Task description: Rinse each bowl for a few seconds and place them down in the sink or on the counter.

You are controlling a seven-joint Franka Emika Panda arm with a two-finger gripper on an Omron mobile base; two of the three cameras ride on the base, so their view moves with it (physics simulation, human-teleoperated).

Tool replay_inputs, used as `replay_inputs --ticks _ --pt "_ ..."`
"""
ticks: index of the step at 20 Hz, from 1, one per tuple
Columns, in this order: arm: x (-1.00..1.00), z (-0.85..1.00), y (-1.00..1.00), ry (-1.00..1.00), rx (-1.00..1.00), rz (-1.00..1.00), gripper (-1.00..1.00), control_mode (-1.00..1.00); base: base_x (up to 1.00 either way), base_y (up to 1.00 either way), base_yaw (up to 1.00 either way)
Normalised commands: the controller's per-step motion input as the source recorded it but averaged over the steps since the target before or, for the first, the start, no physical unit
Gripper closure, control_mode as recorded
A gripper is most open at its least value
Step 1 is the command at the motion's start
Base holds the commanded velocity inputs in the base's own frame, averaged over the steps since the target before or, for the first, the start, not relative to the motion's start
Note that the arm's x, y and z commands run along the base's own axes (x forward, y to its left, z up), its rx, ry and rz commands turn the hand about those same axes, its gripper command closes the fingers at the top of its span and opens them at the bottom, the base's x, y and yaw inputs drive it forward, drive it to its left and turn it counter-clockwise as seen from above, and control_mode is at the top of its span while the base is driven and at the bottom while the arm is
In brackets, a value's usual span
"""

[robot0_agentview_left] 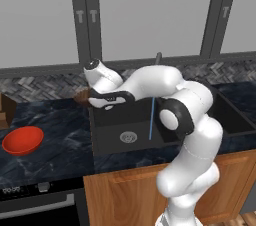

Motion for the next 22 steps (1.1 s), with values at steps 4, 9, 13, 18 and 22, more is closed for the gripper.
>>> replay_inputs --ticks 4,9,13,18,22 --pt "-0.43 -0.35 0.0 -0.1 -0.07 -0.34 1.0 -1.0 0.0 0.0 0.0" --pt "-0.48 -0.25 -0.01 -0.08 -0.02 -0.34 1.0 -1.0 0.0 0.0 0.0" --pt "-0.53 -0.08 -0.04 -0.07 0.0 -0.3 1.0 -1.0 0.0 0.0 0.0" --pt "-0.51 -0.05 -0.01 -0.09 0.0 -0.3 1.0 -1.0 0.0 0.0 0.0" --pt "-0.3 -0.03 -0.09 -0.14 0.0 -0.27 1.0 -1.0 0.0 0.0 0.0"
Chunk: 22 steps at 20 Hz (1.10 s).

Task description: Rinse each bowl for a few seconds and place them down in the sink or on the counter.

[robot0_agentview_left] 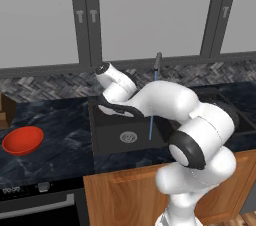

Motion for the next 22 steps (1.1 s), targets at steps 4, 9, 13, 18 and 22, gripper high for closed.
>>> replay_inputs --ticks 4,9,13,18,22 --pt "-0.03 0.0 -0.22 -0.19 -0.06 -0.25 1.0 -1.0 0.0 0.0 0.0" --pt "-0.05 -0.05 -0.14 -0.27 -0.09 -0.24 1.0 -1.0 0.0 0.0 0.0" --pt "-0.16 -0.13 -0.06 -0.27 -0.04 -0.24 1.0 -1.0 0.0 0.0 0.0" --pt "-0.11 -0.18 -0.01 -0.11 0.0 -0.24 1.0 -1.0 0.0 0.0 0.0" --pt "0.06 -0.23 0.0 -0.01 0.0 -0.18 1.0 -1.0 0.0 0.0 0.0"
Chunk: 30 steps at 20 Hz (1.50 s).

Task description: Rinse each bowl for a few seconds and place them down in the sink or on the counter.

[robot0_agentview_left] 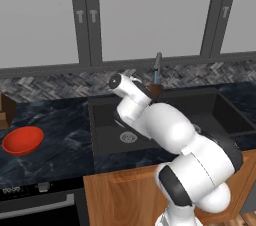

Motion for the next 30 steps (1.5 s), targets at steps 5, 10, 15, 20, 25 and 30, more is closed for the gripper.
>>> replay_inputs --ticks 5,10,15,20,25,30 --pt "0.33 -0.24 0.0 0.0 0.0 -0.14 1.0 -1.0 0.0 0.0 0.0" --pt "0.33 -0.41 0.0 -0.04 0.0 -0.15 1.0 -1.0 0.0 0.0 0.0" --pt "0.21 -0.4 0.06 -0.05 0.0 -0.14 1.0 -1.0 0.0 0.0 0.0" --pt "-0.21 -0.02 0.42 -0.19 0.0 -0.1 1.0 -1.0 0.0 0.0 0.0" --pt "-0.24 0.03 0.43 -0.21 0.0 -0.1 1.0 -1.0 0.0 0.0 0.0" --pt "-0.15 0.13 0.4 -0.14 0.09 -0.08 1.0 -1.0 0.0 0.0 0.0"
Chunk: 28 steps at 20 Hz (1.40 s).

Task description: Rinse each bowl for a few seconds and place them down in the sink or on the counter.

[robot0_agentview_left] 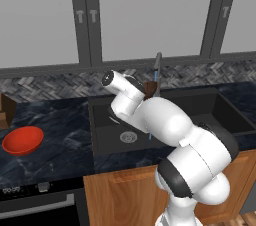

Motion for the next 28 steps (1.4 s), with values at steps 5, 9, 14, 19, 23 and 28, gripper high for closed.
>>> replay_inputs --ticks 5,9,14,19,23,28 --pt "-0.04 0.06 0.47 -0.02 0.18 -0.01 1.0 -1.0 0.0 0.0 0.0" --pt "-0.05 0.11 0.57 0.01 0.15 0.03 1.0 -1.0 0.0 0.0 0.0" --pt "-0.06 0.08 0.64 0.0 0.03 0.08 1.0 -1.0 0.0 0.0 0.0" --pt "-0.05 -0.02 0.59 0.0 0.01 0.16 1.0 -1.0 0.0 0.0 0.0" --pt "0.04 0.0 0.47 0.0 0.07 0.21 1.0 -1.0 0.0 0.0 0.0" --pt "0.02 0.0 0.44 0.0 0.01 0.21 1.0 -1.0 0.0 0.0 0.0"
